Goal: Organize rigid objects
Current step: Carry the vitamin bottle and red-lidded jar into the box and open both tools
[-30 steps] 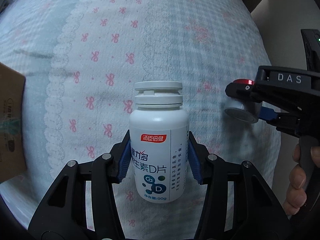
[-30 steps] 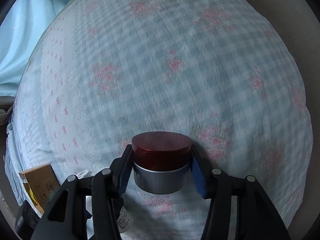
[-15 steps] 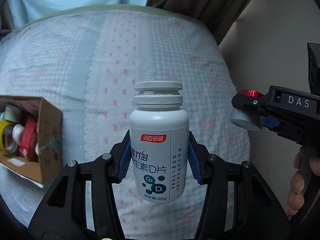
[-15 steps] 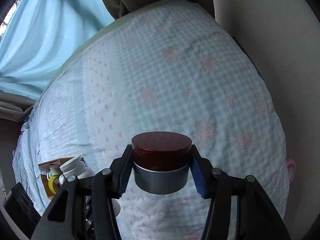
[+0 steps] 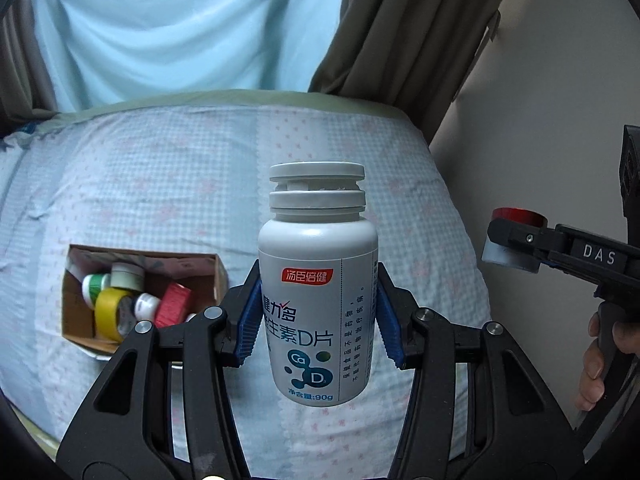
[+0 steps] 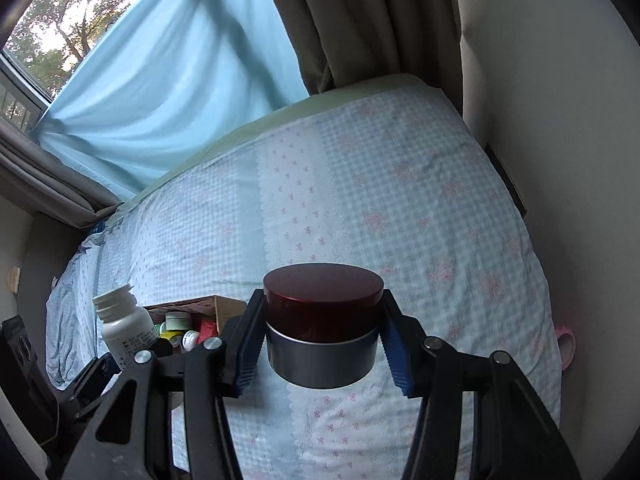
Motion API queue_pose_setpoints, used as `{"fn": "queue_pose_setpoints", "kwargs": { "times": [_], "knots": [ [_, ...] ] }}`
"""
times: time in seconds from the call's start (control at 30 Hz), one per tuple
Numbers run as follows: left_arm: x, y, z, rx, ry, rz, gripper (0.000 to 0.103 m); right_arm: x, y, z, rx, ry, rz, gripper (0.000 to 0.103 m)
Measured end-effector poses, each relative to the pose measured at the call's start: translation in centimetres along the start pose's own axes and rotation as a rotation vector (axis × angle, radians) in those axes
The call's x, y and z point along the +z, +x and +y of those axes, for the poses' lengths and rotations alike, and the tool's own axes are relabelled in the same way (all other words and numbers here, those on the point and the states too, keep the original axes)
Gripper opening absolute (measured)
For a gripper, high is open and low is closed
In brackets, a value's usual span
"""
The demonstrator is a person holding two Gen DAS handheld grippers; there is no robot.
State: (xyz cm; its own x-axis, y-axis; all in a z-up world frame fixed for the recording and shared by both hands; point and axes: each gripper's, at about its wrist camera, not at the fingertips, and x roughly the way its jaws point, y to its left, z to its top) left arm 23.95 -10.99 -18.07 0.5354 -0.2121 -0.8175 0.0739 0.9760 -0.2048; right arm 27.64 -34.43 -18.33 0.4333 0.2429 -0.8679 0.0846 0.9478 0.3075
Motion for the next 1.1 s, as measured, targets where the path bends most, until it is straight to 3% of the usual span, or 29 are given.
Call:
{"fn": "queue_pose_setpoints", "kwargs": {
  "times": [0.2,0.43,0.6,0.8,1.1],
  "knots": [
    [0.2,-3.9,6.6,-0.05,-0.038,-0.016,0.047,-2.5,-1.6,6.5,0.026,-0.025,-0.022,0.05],
    [-0.3,-5.1,16.7,-0.063,-0.029,0.032,0.046,-6.4,0.5,14.9,0.034,0.002,-0.017,0.05],
    [-0.6,-4.3,24.3,-0.05,-0.028,0.083,0.047,-8.5,4.0,20.6,0.039,0.046,0.012,0.05],
    [-1.1,-2.4,30.8,-0.006,-0.022,0.129,0.047,-10.4,8.5,26.8,0.045,0.044,0.072,0.05],
    [-3.2,2.8,36.0,0.04,-0.05,0.224,0.047,-11.4,16.7,31.2,0.0,-0.073,0.208,0.05]
  ]
}}
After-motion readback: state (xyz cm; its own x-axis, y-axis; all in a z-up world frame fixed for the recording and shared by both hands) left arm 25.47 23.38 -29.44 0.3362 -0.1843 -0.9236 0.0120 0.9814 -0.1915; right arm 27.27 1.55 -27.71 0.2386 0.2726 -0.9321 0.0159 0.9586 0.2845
